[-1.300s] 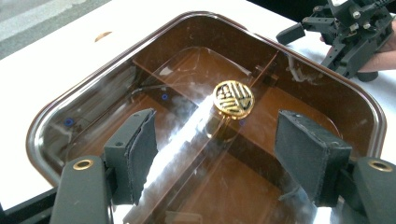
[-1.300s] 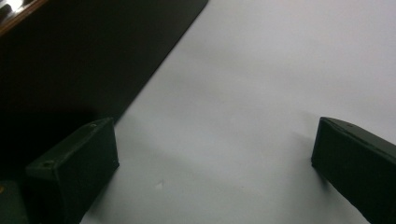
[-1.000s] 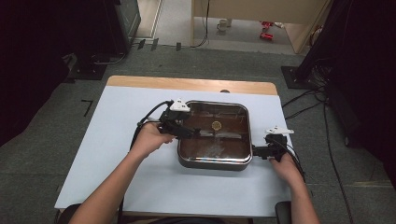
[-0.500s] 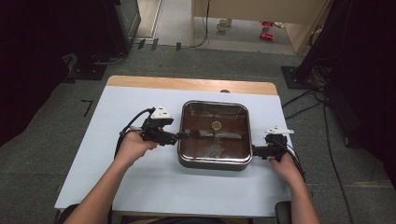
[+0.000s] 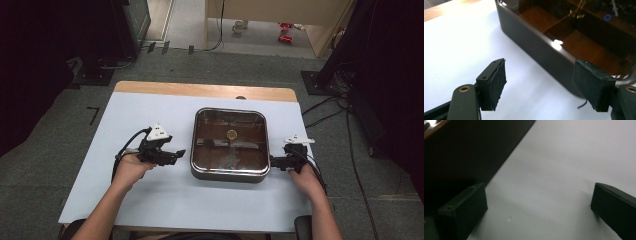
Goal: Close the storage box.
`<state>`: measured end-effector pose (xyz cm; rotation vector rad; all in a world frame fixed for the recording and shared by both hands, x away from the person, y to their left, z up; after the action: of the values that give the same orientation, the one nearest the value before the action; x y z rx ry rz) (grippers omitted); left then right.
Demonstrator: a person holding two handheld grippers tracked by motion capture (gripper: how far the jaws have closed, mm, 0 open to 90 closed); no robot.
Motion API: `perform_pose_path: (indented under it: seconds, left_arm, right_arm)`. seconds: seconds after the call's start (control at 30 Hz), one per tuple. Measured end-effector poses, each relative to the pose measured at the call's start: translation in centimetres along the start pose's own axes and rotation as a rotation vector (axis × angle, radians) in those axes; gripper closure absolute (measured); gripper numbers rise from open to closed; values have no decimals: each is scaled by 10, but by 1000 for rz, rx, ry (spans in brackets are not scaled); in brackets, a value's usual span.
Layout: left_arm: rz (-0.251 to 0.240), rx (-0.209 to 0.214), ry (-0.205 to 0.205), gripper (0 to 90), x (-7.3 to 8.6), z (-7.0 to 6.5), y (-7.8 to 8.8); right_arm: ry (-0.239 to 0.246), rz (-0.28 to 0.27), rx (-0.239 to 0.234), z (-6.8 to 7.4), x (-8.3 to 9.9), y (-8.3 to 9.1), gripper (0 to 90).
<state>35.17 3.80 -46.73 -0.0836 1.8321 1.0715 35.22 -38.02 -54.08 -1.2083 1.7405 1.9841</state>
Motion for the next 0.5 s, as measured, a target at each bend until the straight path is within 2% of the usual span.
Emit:
perform_pose_path:
  seconds: [0.1,0.27,0.5]
  left_arm:
    - [6,-17,-8,266,11,3,-1]
    - [22,-17,14,255,29,6,-4]
    - [54,-38,26,250,43,12,-10]
  right_arm:
    - [-1,0,0,0,0,0,1]
    - [-2,1,0,0,0,0,1]
    - [-1,1,0,0,0,0,1]
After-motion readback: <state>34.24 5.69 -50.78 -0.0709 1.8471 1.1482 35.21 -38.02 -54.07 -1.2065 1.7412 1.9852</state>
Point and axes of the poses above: each handheld gripper's, and its own axes: y roughly backward along the jaws, x roughly out of its underside, z roughly to its left, the point moved 5 cm from there along -y, roughly forward along the jaws, and after that the axes turned 7 degrees about y, right-handed, at the moved point
